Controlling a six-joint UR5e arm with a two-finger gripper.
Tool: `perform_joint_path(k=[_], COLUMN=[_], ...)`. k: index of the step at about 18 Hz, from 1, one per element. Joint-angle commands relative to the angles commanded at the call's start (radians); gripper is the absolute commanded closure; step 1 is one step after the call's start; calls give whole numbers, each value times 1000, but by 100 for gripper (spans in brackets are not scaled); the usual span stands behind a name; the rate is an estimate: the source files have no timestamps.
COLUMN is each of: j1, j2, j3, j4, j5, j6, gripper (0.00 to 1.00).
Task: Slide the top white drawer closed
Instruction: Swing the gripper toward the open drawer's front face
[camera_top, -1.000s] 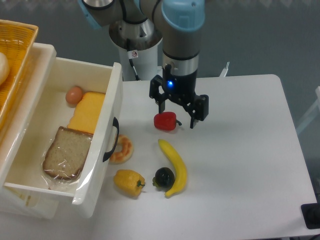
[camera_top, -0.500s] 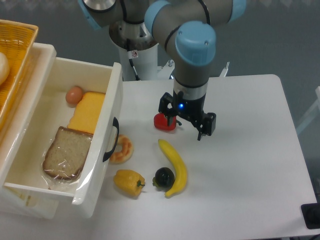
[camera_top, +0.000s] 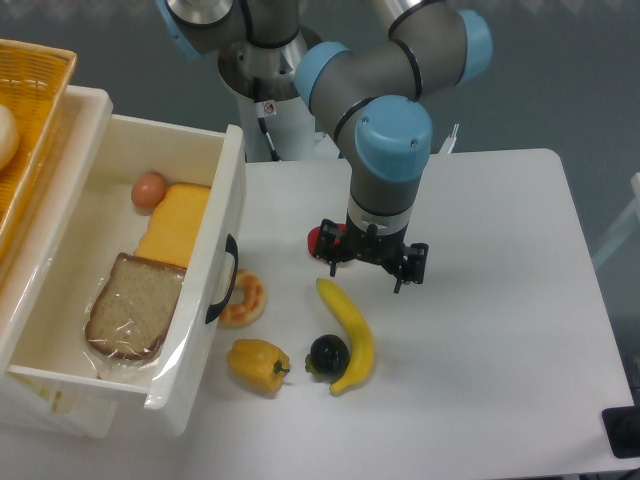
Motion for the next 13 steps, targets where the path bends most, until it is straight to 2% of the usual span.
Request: perform_joint_path(k=[2,4,9,13], j1=[-17,-25,-52,-89], j2=[-17,-31,-34,-58], j3=[3,11,5,5], j4=[2,2,3,5], j5=[-6,-6,-8,-8], j6=[-95,-131,-129,-126], gripper=[0,0,0,0])
